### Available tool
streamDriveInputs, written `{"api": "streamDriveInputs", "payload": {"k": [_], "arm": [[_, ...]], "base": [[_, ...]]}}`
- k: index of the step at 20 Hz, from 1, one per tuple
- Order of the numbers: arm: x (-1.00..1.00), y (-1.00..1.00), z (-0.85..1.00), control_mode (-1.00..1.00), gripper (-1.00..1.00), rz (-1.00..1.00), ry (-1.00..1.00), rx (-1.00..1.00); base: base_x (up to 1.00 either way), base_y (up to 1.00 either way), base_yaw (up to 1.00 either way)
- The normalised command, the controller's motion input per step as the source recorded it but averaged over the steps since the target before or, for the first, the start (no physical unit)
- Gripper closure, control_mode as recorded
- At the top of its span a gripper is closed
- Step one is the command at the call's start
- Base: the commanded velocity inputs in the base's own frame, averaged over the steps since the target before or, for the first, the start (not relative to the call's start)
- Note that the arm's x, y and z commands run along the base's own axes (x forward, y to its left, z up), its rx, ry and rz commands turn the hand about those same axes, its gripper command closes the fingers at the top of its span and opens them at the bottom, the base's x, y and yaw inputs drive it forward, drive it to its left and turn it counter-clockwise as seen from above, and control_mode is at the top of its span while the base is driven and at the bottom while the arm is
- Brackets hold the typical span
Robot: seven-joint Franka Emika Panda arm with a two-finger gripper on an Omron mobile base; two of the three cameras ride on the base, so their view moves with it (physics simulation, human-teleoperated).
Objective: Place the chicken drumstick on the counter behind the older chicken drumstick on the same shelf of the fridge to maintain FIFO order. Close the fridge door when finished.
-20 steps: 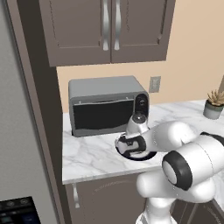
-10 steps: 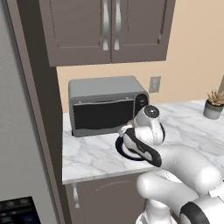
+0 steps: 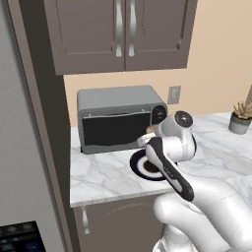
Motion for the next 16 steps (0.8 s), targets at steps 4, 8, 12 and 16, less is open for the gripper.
{"api": "streamDriveInputs", "payload": {"k": [4, 8, 12, 16], "arm": [[-0.31, 0.0, 0.75, -1.0, 1.0, 0.0, 0.0, -0.01], [-0.62, 0.0, 0.51, -1.0, 1.0, 0.0, -0.01, -0.03], [-0.53, 0.0, 0.04, -1.0, 1.0, 0.0, 0.02, 0.0], [-0.07, 0.0, -0.03, -1.0, 1.0, 0.0, 0.01, 0.0]], "base": [[0.0, 0.0, 0.0], [0.0, 0.0, 0.0], [0.0, 0.0, 0.0], [0.0, 0.0, 0.0]]}}
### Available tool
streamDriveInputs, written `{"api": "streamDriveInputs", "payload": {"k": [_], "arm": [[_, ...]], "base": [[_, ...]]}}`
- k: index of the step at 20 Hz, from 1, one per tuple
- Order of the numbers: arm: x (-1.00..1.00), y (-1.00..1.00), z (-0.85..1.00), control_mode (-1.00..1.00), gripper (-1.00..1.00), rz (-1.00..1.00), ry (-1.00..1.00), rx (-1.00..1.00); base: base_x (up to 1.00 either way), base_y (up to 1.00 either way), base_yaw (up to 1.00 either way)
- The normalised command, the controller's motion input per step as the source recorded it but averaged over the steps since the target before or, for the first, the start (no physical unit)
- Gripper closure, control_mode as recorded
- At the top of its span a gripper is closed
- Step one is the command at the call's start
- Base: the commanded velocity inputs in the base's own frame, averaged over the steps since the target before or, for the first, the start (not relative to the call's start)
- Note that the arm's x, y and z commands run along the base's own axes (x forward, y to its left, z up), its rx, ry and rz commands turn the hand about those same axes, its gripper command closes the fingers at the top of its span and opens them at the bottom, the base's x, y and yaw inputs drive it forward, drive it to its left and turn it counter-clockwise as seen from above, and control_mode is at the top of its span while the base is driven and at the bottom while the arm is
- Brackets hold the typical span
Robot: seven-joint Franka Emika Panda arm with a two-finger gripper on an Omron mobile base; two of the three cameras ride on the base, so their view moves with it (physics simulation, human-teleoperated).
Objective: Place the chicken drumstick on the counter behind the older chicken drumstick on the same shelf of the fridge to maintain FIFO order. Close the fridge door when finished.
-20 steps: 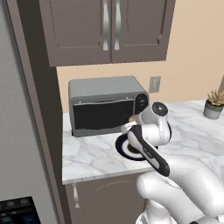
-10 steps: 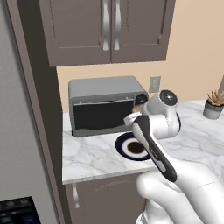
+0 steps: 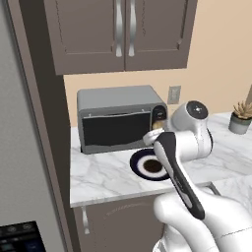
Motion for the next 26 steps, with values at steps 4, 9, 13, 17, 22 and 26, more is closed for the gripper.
{"api": "streamDriveInputs", "payload": {"k": [4, 9, 13, 17, 22, 26], "arm": [[-0.5, 0.13, 0.0, 1.0, 1.0, 0.0, -0.02, 0.0], [0.0, 0.0, 0.0, 1.0, 1.0, 0.0, 0.0, 0.0], [0.0, 0.0, 0.0, 1.0, 1.0, 0.0, 0.0, 0.0], [0.0, 0.0, 0.0, 1.0, 1.0, 0.0, 0.0, 0.0], [0.0, 0.0, 0.0, 1.0, 1.0, 0.0, 0.0, 0.0], [0.0, 0.0, 0.0, 1.0, 1.0, 0.0, 0.0, 0.0]], "base": [[-0.25, 0.06, 0.0], [-1.0, 0.31, 0.0], [-0.77, 0.64, 0.04], [-0.44, 0.79, 0.08], [-0.73, 0.7, 0.03], [-0.93, 0.62, 0.0]]}}
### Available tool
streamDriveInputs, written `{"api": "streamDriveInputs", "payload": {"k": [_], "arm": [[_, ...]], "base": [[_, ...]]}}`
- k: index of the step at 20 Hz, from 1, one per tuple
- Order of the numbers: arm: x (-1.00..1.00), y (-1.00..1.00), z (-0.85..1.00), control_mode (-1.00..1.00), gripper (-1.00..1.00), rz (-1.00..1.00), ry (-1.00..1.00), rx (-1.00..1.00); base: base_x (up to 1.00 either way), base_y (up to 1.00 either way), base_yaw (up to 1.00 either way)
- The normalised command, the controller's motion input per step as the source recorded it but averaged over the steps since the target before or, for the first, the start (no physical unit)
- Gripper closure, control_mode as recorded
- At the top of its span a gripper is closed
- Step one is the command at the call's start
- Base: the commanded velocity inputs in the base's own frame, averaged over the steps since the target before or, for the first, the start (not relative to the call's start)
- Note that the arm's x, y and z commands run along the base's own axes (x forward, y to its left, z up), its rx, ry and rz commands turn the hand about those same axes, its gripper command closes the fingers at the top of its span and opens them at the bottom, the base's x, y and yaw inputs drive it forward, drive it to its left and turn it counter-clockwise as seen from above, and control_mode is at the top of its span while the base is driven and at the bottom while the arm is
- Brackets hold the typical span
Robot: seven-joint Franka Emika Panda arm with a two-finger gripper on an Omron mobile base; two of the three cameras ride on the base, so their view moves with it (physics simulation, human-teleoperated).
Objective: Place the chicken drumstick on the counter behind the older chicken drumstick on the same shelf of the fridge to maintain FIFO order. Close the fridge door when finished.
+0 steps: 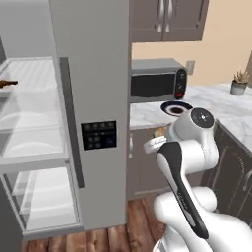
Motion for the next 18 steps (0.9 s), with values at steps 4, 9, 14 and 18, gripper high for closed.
{"api": "streamDriveInputs", "payload": {"k": [4, 9, 14, 18], "arm": [[0.0, 0.0, 0.0, 1.0, 1.0, 0.0, 0.0, 0.0], [0.0, 0.0, 0.0, 1.0, 1.0, 0.0, 0.0, 0.0], [0.0, 0.0, 0.0, 1.0, 1.0, 0.0, 0.0, 0.0], [0.0, 0.0, 0.0, 1.0, 1.0, 0.0, 0.0, 0.0]], "base": [[-0.39, 0.94, 0.06], [-0.05, 0.98, 0.06], [0.25, 0.39, 0.0], [0.47, 0.32, 0.0]]}}
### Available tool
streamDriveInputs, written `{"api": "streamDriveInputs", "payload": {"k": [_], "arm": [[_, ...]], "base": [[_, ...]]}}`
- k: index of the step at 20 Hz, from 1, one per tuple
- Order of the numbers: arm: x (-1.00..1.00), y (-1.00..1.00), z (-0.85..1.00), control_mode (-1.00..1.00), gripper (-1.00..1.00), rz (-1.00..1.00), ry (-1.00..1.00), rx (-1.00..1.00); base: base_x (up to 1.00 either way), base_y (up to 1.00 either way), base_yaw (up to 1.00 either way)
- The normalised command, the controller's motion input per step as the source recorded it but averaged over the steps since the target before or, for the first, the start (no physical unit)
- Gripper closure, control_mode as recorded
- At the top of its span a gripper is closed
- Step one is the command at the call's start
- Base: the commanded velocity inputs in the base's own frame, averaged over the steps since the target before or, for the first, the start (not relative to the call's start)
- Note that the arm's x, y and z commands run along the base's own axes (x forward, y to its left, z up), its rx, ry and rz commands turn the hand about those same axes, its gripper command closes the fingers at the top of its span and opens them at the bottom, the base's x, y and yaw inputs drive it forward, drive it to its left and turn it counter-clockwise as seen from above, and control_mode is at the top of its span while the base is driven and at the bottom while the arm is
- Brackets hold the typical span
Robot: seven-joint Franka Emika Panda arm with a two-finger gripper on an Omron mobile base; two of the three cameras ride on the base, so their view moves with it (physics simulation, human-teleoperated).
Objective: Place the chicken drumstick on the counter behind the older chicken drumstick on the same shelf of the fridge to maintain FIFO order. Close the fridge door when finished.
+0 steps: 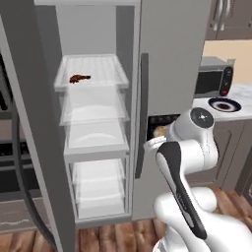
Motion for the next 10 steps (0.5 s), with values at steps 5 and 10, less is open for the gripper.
{"api": "streamDriveInputs", "payload": {"k": [5, 10], "arm": [[0.0, 0.0, 0.0, 1.0, 1.0, 0.0, 0.0, 0.0], [0.0, 0.0, 0.0, 1.0, 1.0, 0.0, 0.0, 0.0]], "base": [[0.26, 0.61, 0.04], [0.36, 0.62, 0.04]]}}
